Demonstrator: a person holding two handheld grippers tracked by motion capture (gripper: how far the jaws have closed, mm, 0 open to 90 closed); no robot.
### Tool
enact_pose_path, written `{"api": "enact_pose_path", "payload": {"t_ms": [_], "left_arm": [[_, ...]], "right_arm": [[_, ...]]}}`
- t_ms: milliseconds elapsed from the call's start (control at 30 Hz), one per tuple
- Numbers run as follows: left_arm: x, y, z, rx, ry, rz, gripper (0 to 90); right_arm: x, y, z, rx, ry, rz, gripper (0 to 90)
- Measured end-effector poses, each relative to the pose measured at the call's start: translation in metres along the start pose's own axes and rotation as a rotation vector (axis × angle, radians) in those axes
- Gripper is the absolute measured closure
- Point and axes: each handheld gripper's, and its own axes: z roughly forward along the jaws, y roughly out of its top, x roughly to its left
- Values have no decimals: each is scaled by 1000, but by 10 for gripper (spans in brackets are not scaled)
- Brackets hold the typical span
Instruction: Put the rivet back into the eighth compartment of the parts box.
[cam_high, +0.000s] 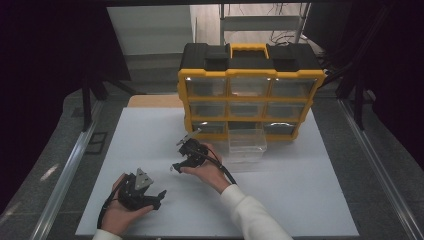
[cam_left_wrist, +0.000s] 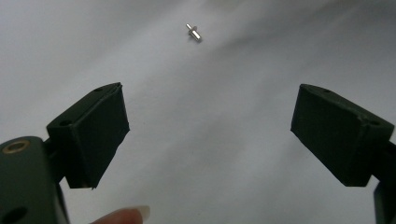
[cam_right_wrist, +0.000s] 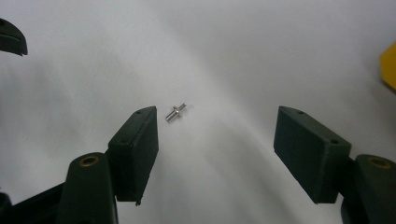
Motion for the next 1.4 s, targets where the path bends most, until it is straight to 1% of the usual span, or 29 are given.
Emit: {"api": "enact_pose_path", "payload": {"t_ms": [133,233,300,400,500,733,867,933,1000,1067,1100,1167,1267,1400], "left_arm": [[0,0,0,3,-2,2,115],[0,0,1,3,-1,1,115],[0,-1,0,3,-1,0,115],[0,-1,0,3,-1,0,115],[0,-1,0,3,0,-1,115],[0,-1,1,6,-1,1,115],[0,-1,0,4,0,0,115],[0,-1,0,5,1,0,115],[0,-2,0,3,1,-4,115],[1,-2,0,4,1,-5,115],[1,-2,0,4,1,-5,115],[1,-2,0,7,1,-4,115],[1,-2,1,7,2,-6,115],[1,-2,1,6,0,-6,115]], "right_arm": [[2,0,9,10,-3,-12,316],[4,1,14,15,4,-7,331],[5,1,17,14,8,-16,340],[7,2,22,28,5,-22,344],[10,3,25,30,8,-24,350],[17,7,33,43,7,-49,379],[21,7,37,52,-1,-69,420],[22,7,38,55,-4,-76,451],[24,7,39,55,-15,-95,494],[26,7,39,58,-22,-110,556],[26,7,38,61,-29,-127,595],[27,7,38,64,-27,-146,650],[28,7,38,69,-20,-157,712],[29,7,38,76,-6,-157,785]]}}
